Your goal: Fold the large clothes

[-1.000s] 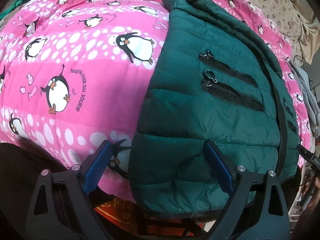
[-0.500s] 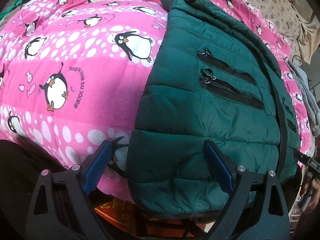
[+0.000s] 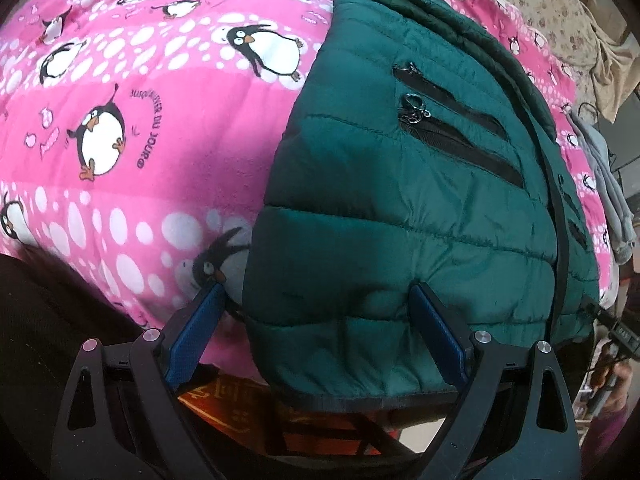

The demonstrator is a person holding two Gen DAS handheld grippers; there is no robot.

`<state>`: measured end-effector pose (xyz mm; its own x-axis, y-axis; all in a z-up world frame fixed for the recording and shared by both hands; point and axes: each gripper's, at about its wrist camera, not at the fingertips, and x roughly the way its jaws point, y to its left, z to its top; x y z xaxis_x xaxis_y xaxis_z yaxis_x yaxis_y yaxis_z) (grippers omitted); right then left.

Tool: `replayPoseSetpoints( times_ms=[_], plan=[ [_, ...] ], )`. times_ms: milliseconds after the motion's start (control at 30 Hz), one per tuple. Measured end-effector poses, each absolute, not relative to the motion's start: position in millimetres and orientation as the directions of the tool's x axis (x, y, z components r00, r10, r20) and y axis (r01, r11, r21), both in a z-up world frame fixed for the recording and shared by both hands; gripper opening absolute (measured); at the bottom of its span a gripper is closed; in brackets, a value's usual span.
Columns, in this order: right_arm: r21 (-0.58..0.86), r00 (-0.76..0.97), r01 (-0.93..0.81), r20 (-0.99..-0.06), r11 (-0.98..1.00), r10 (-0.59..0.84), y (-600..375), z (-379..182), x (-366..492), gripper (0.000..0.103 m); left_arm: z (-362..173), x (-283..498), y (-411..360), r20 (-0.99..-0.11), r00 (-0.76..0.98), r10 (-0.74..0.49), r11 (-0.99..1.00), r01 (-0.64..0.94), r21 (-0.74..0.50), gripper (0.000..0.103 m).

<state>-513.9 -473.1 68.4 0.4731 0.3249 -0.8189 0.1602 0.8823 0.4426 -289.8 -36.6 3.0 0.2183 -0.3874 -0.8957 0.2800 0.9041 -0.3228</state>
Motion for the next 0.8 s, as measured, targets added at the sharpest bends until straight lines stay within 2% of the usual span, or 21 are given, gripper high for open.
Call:
replayPoseSetpoints(
  times_ms=[133,167,200,233,333,533,700,800],
  plan=[
    [0.438,0.468,0.168,-0.824,0.883,0.320,-468.5,62.9,-509.9,0.048,3.5,-292.3,-38.2,-0.897,0.222,-0.383,0.906,0.281,-0.317,0.093],
    [0.445,0.469,0.166,-0.821,0.880,0.327,-468.4,65.4,-509.7,0.047,3.3,-293.0,-38.5,-0.896,0.220,-0.385,0.904,0.284,-0.319,0.093],
    [0.461,0.476,0.158,-0.810,0.873,0.342,-469.6,69.0,-511.9,0.042,2.8,-293.3,-39.1,-0.895,0.217,-0.389,0.902,0.286,-0.323,0.093],
    [0.514,0.506,0.134,-0.771,0.847,0.387,-473.2,78.7,-516.8,0.039,1.7,-293.4,-40.4,-0.894,0.215,-0.394,0.901,0.282,-0.330,0.093],
    [0.606,0.570,0.068,-0.676,0.793,0.467,-481.2,97.4,-523.5,0.039,-1.6,-294.0,-38.0,-0.890,0.215,-0.403,0.901,0.266,-0.344,0.093],
    [0.547,0.457,0.132,-0.774,0.827,0.439,-469.2,62.4,-525.8,0.039,-4.9,-299.8,-32.7,-0.890,0.215,-0.403,0.900,0.267,-0.344,0.093],
    [0.575,0.460,0.135,-0.758,0.807,0.463,-468.8,55.4,-530.1,0.040,-7.5,-303.5,-29.3,-0.892,0.197,-0.406,0.899,0.261,-0.352,0.093],
    [0.594,0.415,0.031,-0.739,0.804,0.530,-451.9,66.9,-526.9,0.040,-8.3,-303.0,-30.2,-0.891,0.195,-0.410,0.899,0.254,-0.358,0.093]
  ],
)
